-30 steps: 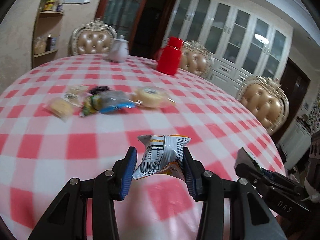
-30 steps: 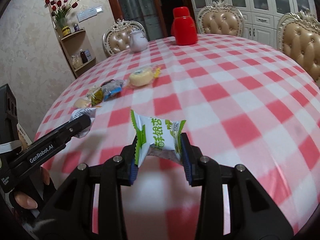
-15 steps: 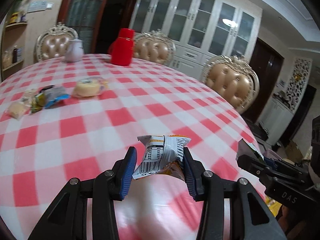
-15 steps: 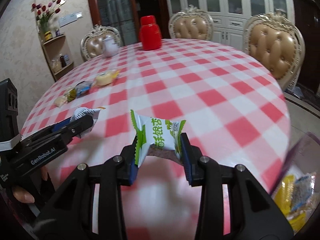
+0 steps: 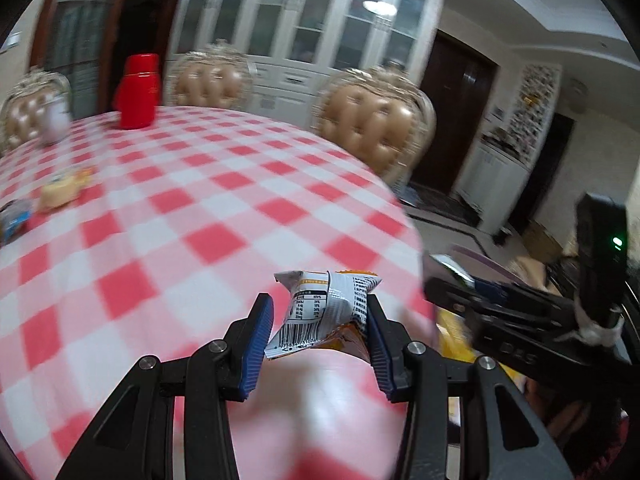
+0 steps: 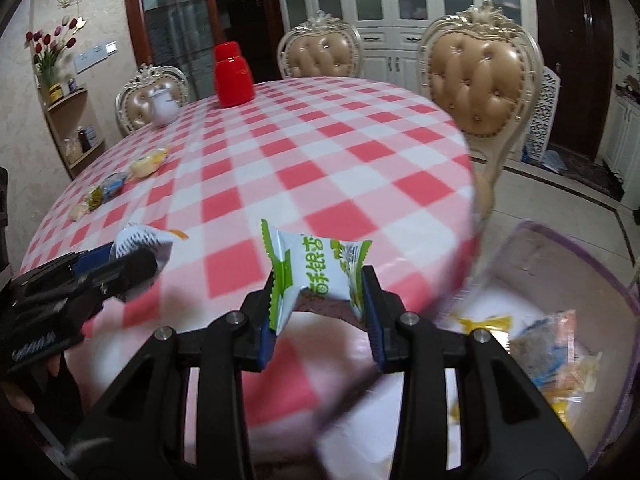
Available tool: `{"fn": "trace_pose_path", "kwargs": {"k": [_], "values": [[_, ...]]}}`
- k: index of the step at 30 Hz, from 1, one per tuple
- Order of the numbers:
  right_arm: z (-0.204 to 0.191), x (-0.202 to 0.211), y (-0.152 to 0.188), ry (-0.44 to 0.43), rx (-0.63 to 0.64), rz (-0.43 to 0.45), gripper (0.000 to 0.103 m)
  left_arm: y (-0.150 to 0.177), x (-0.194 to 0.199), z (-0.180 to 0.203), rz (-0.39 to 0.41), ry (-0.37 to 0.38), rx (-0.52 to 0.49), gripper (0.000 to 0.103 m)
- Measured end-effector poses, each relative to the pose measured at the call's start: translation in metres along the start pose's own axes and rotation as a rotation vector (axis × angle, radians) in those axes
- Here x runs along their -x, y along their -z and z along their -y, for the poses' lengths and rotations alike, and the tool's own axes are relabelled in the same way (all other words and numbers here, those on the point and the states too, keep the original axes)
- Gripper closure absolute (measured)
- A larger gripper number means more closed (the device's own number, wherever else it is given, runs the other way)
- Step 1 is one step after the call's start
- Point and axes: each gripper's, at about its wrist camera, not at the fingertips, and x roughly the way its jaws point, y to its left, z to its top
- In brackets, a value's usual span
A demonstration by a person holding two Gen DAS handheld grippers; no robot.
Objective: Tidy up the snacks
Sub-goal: 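Carry both packs over the white box and open both tools to drop them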
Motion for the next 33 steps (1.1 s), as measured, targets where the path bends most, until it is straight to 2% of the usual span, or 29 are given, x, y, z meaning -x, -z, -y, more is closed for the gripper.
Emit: {"fn": "trace_pose_path", "kwargs": {"k": [6,14,21,24,26,27,28,30,33], "values": [[0.042,0.010,0.006,0.078,-0.025,-0.015,0.062,0.008,-0.023,0.061,-0.077,0.117,-0.102,0.057],[0.085,0.013,0.008,0.184,-0.056,-0.037,0.061,0.027,-0.051,0.127,-0.157,0.191,-0.241,0.057],[0.111,0.008,0.014,0.269,-0.057,-0.082,0.060,0.041,-0.070,0.148,-0.225,0.228,-0.267,0.057],[0.129,0.007,0.017,0.336,-0.072,-0.105,0.059,0.048,-0.078,0.154,-0.264,0.252,-0.259,0.056],[0.140,0.008,0.018,0.372,-0.093,-0.124,0.056,0.054,-0.080,0.159,-0.289,0.312,-0.247,0.053],[0.144,0.008,0.019,0.392,-0.103,-0.140,0.048,0.056,-0.079,0.160,-0.296,0.336,-0.249,0.047],[0.148,0.008,0.019,0.419,-0.115,-0.148,0.040,0.058,-0.076,0.160,-0.292,0.346,-0.255,0.044],[0.147,0.010,0.017,0.432,-0.144,-0.142,0.033,0.055,-0.067,0.154,-0.254,0.331,-0.270,0.038],[0.126,0.013,0.009,0.367,-0.153,-0.103,0.030,0.036,-0.051,0.125,-0.170,0.289,-0.271,0.034]]}}
